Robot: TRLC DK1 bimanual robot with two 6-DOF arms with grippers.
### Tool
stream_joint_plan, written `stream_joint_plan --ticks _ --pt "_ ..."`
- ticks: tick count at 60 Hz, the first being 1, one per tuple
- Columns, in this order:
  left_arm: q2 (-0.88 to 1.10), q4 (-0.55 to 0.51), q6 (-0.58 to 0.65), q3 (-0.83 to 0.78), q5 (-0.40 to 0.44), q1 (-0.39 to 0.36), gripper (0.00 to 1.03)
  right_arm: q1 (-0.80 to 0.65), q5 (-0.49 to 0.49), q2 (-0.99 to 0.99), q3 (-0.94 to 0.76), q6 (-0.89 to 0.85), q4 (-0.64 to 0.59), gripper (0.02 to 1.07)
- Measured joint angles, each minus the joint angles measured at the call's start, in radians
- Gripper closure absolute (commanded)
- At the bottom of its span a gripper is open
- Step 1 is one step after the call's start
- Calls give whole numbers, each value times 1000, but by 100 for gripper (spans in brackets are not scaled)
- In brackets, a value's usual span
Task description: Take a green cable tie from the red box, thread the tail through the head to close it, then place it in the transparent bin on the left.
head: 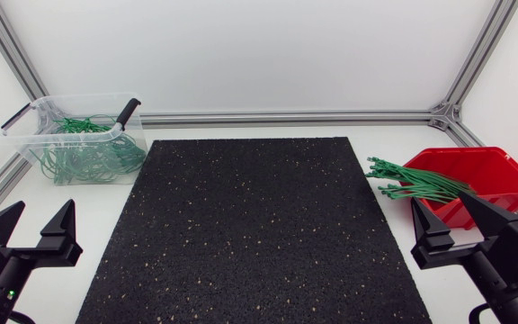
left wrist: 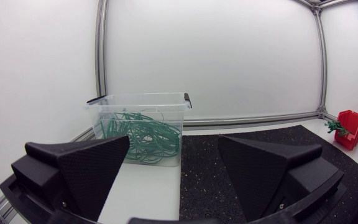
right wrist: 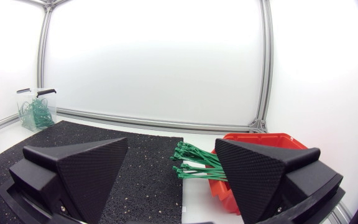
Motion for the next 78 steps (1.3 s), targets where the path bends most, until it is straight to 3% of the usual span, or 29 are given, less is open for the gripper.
stream_joint_plan --ticks 26,44,67,78 --pt "0 0 0 0 0 -1 4 6 0 0 2 0 -5 5" --pt "0 0 0 0 0 -1 4 6 0 24 162 0 -136 5" --pt "0 0 0 0 0 -2 4 -66 3 401 494 -3 -252 6" --pt "0 -1 0 0 0 -2 4 -103 -57 584 641 -97 -370 6"
